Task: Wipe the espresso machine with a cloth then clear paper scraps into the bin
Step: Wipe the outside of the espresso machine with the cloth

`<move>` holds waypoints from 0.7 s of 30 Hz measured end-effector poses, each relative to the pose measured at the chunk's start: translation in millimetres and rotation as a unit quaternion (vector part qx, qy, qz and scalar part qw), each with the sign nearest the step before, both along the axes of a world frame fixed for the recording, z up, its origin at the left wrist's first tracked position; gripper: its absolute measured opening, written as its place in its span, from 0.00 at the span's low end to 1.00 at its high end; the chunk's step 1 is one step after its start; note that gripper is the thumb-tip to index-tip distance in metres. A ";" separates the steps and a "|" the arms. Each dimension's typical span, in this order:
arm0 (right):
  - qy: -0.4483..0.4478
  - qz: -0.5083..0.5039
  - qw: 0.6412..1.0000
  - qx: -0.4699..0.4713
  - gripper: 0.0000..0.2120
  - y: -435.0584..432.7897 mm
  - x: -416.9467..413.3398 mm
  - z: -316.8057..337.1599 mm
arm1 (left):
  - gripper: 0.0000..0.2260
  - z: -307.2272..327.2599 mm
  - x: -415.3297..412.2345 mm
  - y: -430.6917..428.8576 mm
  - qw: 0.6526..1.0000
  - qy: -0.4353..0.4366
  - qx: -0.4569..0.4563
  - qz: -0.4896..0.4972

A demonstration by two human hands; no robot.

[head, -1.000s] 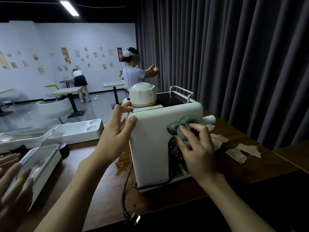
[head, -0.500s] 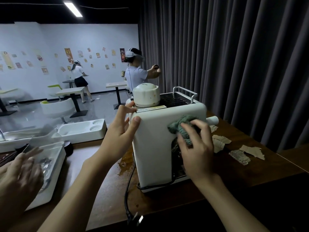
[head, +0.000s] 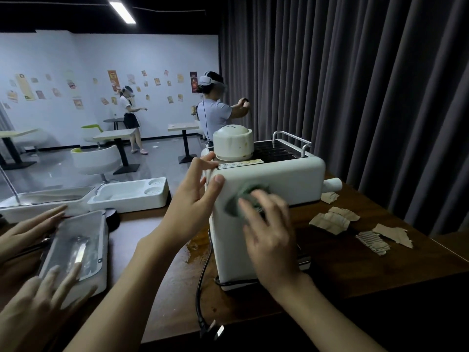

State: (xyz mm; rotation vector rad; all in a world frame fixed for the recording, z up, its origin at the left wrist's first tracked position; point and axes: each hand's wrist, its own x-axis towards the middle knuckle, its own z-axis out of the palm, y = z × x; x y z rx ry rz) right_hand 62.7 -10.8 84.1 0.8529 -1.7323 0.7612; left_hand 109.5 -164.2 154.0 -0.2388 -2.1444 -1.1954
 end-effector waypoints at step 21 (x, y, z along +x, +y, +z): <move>-0.011 -0.049 0.998 -0.044 0.17 20.9 -11.8 -3.4 | 0.04 -5.9 -2.7 2.1 1.000 0.016 0.004 0.005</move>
